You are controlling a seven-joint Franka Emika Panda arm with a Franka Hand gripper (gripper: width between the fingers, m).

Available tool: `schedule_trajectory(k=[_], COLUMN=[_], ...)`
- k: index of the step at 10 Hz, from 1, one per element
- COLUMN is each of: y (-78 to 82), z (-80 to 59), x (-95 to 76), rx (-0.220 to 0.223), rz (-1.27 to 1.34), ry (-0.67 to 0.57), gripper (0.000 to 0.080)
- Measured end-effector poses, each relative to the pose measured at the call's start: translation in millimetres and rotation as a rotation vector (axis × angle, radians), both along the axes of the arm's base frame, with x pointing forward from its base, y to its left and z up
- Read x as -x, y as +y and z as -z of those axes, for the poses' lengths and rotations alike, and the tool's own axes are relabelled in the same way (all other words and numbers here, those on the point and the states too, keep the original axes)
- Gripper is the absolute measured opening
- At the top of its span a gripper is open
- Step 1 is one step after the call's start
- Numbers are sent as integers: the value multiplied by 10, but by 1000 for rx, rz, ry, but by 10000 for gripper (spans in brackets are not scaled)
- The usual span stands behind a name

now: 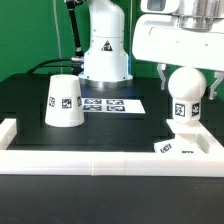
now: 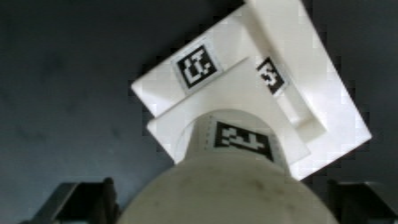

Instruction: Assemble lamp

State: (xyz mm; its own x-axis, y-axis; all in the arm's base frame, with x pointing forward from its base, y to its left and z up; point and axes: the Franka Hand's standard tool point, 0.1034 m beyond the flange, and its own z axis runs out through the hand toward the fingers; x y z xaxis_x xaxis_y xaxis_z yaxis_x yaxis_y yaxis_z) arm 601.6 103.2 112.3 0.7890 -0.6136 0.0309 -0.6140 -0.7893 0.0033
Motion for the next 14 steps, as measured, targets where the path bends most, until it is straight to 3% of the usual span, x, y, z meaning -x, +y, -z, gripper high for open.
schedule_trajectory(k=[4, 7, 9, 11, 14], y=[53, 82, 82, 92, 80], z=[8, 6, 4, -24, -82], x=[11, 1, -2, -10, -18], rx=[-83, -98, -99, -102, -105], rz=[383, 547, 491, 379, 74], ry=[58, 71, 68, 60, 33], gripper=[576, 576, 603, 692, 698])
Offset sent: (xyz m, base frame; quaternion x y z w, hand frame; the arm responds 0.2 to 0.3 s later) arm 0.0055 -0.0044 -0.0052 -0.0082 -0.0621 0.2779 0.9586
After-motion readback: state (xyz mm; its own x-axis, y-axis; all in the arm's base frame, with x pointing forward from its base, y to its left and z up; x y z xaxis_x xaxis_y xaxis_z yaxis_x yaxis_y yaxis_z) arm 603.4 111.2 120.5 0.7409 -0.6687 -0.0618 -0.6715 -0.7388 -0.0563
